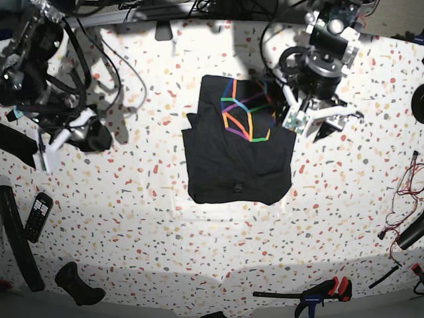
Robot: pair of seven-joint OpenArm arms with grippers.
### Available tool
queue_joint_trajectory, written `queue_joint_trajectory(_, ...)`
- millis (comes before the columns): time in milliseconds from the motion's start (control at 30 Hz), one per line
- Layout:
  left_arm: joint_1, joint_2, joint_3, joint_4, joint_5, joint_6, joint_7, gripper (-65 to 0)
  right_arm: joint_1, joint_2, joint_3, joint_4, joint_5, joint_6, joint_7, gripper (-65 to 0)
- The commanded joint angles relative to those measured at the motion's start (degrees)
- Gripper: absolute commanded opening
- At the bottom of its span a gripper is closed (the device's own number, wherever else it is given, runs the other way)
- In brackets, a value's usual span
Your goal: Fold the T-shirt properly
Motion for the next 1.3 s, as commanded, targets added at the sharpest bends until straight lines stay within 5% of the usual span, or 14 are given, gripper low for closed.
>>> queue_joint_trajectory(0, 1.1, -0.9, -0.1, 1.1, 0.7, 1.5, -0.1, -26.1, -0.9, 0.6, 1.4, 1.1, 1.1, 0.3, 0.9, -43.9)
queue_joint_trajectory(400, 16.3, -8.4, -0.1, 2.4, 17.8, 13.8, 4.9, -26.1, -19.1, 0.7, 12.1, 2.4, 4.3, 0.3, 0.8, -43.9)
queue_joint_trajectory(567, 21.7, -10.6, -0.1, 5.2, 18.8, 14.5, 5.7, -26.1, -27.6, 0.6, 12.7, 6.6, 4.2, 0.3, 0.8, -43.9)
queue_joint_trajectory(867, 30.1, -11.5, -2.1, 5.2, 33.2, 25.8, 13.6, -26.1, -40.3, 0.6, 12.7, 9.2, 4.0, 0.3, 0.7, -43.9)
queue_joint_trajectory(1033, 33.3, -11.3, -6.8, 5.2, 32.3, 27.0, 13.7, -26.1, -44.3, 0.5, 12.7, 9.2, 4.0, 0.3, 0.5, -43.9)
queue_joint_trajectory(1267, 34.0, -8.3, -18.4, 3.0, 31.8, 33.0, 19.0, -26.1, -44.9, 0.5, 12.7, 9.2, 3.4, 0.3, 0.5, -43.9)
